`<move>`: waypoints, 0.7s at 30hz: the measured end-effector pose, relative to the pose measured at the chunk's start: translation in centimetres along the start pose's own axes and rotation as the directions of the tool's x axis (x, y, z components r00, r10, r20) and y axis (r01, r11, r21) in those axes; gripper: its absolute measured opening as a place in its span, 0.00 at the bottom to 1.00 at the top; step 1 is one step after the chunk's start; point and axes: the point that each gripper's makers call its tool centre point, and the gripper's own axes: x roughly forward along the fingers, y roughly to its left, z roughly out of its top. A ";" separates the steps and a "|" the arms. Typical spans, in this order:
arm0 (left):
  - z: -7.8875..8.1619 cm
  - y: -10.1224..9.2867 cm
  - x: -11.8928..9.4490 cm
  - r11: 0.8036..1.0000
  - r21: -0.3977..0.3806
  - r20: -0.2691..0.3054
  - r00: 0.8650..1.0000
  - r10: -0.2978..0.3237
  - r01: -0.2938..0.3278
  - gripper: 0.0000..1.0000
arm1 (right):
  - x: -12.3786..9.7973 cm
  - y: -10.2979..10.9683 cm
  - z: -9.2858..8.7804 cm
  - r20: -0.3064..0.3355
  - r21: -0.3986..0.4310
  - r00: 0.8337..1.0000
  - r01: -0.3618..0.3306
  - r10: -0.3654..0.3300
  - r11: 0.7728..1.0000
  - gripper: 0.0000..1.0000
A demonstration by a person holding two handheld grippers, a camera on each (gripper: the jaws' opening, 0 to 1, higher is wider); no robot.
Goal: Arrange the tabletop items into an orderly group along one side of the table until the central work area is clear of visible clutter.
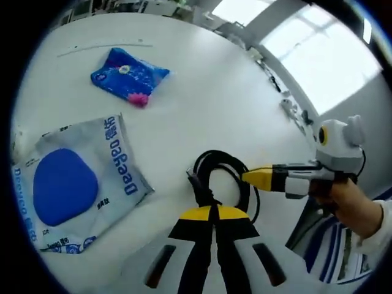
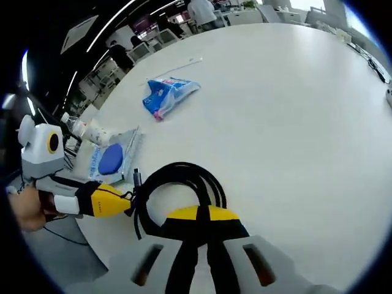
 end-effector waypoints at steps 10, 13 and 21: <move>-0.4 0.7 0.4 1.000 -0.003 -0.005 1.000 0.012 -0.012 0.00 | 0.3 0.1 -0.2 -0.001 -0.001 1.000 -0.007 0.007 1.000 0.00; -0.3 1.0 0.8 1.000 -0.006 -0.006 1.000 0.014 -0.014 0.00 | 0.4 0.1 -0.1 -0.002 -0.009 1.000 -0.006 0.006 1.000 0.00; -0.4 1.4 1.2 1.000 0.008 -0.011 1.000 0.024 -0.024 0.00 | 0.4 0.2 -0.2 -0.003 -0.020 1.000 -0.007 0.007 1.000 0.00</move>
